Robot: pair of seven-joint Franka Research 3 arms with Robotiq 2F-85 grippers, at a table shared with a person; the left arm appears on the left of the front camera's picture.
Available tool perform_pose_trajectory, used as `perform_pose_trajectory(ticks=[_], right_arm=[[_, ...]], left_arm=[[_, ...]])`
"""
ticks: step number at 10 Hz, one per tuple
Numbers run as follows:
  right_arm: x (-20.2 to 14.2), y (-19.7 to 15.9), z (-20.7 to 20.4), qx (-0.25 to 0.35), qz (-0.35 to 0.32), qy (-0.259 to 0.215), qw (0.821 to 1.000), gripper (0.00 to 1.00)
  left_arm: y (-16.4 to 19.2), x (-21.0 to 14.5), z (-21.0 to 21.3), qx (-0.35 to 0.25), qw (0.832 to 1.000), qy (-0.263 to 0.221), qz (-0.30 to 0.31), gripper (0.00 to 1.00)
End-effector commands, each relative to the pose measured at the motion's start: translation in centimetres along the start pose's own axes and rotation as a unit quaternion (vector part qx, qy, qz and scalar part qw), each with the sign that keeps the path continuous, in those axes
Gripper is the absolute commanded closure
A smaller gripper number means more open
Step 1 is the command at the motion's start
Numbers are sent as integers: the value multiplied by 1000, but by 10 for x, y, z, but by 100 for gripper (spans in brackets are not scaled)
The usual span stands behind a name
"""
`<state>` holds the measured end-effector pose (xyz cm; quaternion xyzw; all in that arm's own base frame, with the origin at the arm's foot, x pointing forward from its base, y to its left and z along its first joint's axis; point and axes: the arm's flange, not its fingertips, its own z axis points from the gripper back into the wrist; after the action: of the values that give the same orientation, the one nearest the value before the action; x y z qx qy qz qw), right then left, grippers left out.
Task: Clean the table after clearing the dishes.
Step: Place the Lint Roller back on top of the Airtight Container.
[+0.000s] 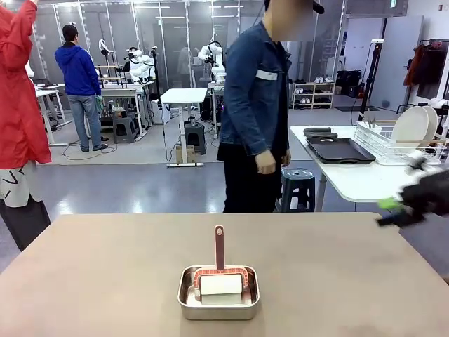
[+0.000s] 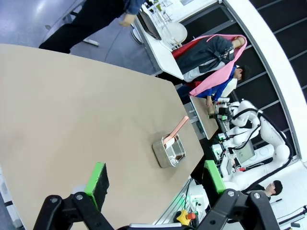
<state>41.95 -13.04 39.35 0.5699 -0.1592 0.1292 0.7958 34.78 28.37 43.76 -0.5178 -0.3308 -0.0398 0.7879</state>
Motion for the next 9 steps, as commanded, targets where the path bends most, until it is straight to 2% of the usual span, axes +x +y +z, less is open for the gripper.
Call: perform_pose_trajectory(ticks=[1,3,5,6,7,8,9], right_arm=[[-35,-18,49,22,-46,-99,994,0],[-107,-39,92,17,-116,-166,979,0],[-141,-40,96,19,-131,-186,974,0],[-154,-39,100,9,-145,-207,967,0],[-155,-34,99,1,-130,-198,972,0],[-152,-50,106,15,-144,-192,971,0],[-152,-50,106,15,-144,-192,971,0]], left_arm=[[-3,-2,5,4,1000,6,-3,0],[-3,-2,5,4,1000,6,-3,0],[-3,-2,5,4,1000,6,-3,0],[-3,-2,5,4,1000,6,-3,0],[-3,-2,5,4,1000,6,-3,0],[-3,-2,5,4,1000,6,-3,0],[-3,-2,5,4,1000,6,-3,0]])
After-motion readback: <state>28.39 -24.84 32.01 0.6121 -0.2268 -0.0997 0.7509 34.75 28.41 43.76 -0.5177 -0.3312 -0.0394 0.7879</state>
